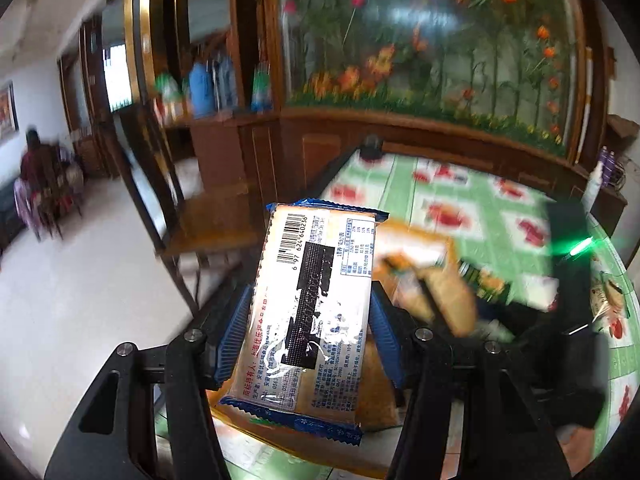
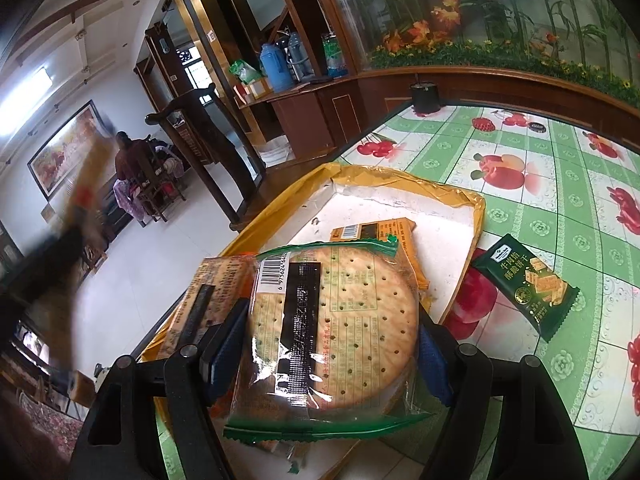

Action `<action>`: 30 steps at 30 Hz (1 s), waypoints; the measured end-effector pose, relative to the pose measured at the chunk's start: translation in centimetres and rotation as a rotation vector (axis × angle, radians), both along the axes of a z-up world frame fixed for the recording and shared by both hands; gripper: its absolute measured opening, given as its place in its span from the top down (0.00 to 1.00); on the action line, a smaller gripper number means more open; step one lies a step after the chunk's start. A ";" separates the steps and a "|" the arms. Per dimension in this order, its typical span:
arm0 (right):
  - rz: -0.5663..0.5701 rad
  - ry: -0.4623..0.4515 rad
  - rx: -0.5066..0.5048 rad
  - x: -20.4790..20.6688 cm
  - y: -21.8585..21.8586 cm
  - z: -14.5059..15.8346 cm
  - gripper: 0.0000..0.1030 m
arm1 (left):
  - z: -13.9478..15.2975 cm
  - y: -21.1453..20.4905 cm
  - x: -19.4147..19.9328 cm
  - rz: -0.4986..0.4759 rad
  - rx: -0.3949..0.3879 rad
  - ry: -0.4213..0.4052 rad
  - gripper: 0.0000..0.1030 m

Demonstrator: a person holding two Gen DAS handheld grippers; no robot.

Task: Organize snacks
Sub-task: 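Lower both packs into the tray and open both tools to release them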

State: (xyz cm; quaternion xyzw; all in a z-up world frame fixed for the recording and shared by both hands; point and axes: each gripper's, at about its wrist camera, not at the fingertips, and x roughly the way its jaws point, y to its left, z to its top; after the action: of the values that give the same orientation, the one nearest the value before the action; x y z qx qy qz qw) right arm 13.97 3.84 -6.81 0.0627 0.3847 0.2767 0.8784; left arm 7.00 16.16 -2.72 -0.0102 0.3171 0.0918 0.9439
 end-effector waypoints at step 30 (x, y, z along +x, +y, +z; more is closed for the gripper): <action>-0.308 -0.024 0.076 -5.3 -17.1 2.3 0.16 | 7.8 -7.3 -6.8 -0.052 0.061 -0.232 0.16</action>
State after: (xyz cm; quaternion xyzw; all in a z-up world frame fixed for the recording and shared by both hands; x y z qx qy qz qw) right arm 8.71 -13.22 -4.54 0.1511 0.3492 0.1538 0.9119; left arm 0.24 8.83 5.07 0.0161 0.2031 0.0750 0.9761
